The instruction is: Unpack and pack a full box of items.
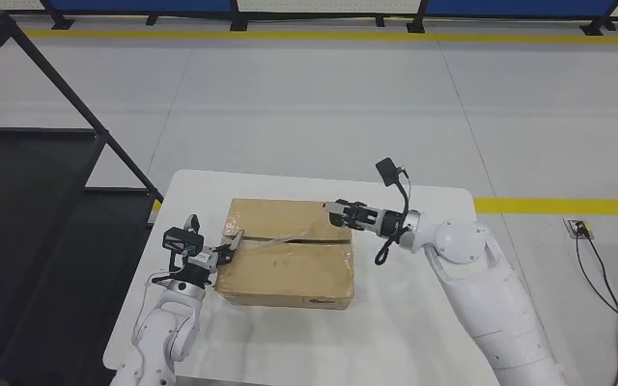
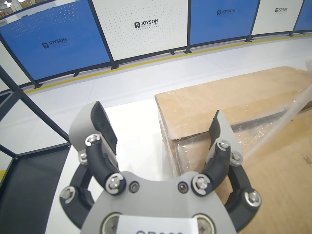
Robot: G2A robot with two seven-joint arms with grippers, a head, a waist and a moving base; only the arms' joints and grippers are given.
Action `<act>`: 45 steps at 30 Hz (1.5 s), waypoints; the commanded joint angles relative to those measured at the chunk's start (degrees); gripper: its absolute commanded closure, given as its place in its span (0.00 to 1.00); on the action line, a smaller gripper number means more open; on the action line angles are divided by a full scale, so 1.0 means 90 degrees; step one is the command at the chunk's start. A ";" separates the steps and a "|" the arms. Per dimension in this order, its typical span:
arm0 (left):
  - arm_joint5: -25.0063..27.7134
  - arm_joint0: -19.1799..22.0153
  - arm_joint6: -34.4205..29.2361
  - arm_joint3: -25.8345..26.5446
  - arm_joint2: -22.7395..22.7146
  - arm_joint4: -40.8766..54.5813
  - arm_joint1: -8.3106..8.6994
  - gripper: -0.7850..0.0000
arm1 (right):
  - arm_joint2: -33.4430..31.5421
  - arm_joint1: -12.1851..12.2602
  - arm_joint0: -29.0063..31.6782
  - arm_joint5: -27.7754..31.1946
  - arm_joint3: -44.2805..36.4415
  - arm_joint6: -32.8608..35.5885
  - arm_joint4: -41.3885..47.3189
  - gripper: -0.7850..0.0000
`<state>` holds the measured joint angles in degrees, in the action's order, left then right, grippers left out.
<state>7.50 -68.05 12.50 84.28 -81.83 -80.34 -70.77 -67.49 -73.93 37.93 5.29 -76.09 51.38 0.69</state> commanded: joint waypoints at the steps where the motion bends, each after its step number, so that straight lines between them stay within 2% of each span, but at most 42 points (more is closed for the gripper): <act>1: 0.0011 0.0005 0.0006 -0.0006 0.0010 0.0001 -0.0002 0.00 | 0.0093 -0.0014 -0.0098 -0.0067 -0.0046 0.0033 -0.0020 0.64; 5: 0.0024 0.0014 0.0020 -0.0024 0.0014 0.0010 -0.0005 0.00 | 0.0458 -0.0109 -0.0511 -0.0173 0.0236 0.0083 0.0073 0.75; 8: 0.0031 0.0019 0.0028 -0.0030 0.0018 0.0020 -0.0008 0.00 | 0.0882 -0.0241 -0.0961 -0.0266 0.0787 0.0151 0.0180 0.82; 9: 0.0023 0.0021 0.0029 -0.0033 0.0017 0.0028 -0.0010 0.00 | 0.1027 -0.0294 -0.1113 -0.0277 0.1016 0.0168 0.0232 0.91; 12: 0.0024 0.0025 0.0034 -0.0034 0.0029 0.0044 -0.0015 0.00 | 0.1440 -0.0462 -0.1535 -0.0258 0.1693 0.0155 0.0334 1.00; 21: 0.0052 0.0058 0.0030 -0.0078 0.0048 0.0062 -0.0023 0.00 | 0.2204 -0.0841 -0.2251 0.0146 0.2920 0.0144 0.0294 1.00; 27: 0.0068 0.0092 0.0029 -0.0116 0.0051 0.0073 -0.0028 0.00 | 0.2527 -0.0970 -0.2510 0.0237 0.3310 0.0767 0.0119 1.00; 35: 0.0085 0.0145 0.0014 -0.0152 0.0063 0.0065 -0.0033 0.00 | 0.2594 -0.0988 -0.2595 0.0276 0.3474 0.1172 -0.0063 1.00; 45: 0.0071 0.0180 -0.0012 -0.0195 0.0086 0.0062 -0.0043 0.00 | 0.2556 -0.0908 -0.2428 0.0100 0.3213 0.1340 -0.0422 1.00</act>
<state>8.15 -66.44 12.44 82.55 -81.06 -79.79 -71.15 -44.31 -82.24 15.92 6.23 -46.82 63.36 -2.85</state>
